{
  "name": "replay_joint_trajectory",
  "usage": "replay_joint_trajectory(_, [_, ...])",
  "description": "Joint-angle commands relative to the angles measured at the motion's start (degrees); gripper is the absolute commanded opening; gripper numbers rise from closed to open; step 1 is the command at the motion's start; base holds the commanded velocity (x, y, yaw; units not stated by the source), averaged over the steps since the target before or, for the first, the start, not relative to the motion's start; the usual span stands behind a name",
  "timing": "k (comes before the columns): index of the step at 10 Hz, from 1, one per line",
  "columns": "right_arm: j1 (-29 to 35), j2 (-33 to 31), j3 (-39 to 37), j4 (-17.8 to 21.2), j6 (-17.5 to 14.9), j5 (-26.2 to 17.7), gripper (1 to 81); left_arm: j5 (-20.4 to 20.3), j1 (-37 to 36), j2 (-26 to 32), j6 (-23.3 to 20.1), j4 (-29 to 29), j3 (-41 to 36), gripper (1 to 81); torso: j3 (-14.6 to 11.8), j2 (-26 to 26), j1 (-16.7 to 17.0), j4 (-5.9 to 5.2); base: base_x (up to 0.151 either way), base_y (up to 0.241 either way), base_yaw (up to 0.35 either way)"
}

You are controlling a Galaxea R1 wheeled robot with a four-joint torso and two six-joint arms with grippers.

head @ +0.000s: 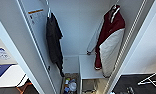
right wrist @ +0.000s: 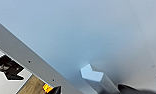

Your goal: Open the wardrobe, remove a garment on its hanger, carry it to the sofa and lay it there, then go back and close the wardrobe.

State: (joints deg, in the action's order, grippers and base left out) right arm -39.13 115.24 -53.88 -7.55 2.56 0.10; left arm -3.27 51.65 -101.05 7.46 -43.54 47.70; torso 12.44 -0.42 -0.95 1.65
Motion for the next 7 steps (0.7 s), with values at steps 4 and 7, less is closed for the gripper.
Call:
replay_joint_trajectory(4, [1.8,-1.5,8.2,0.3,1.7,-8.3,81.1,1.9,5.2,-0.6,1.4,1.3,-11.5,81.1,0.0,0.0,0.0,0.02,0.0,0.0,0.0])
replay_joint_trajectory(7, [1.8,-1.4,8.5,0.3,1.7,-8.3,81.1,1.9,5.2,-0.9,1.3,1.3,-11.5,81.1,0.0,0.0,0.0,0.02,0.0,0.0,0.0])
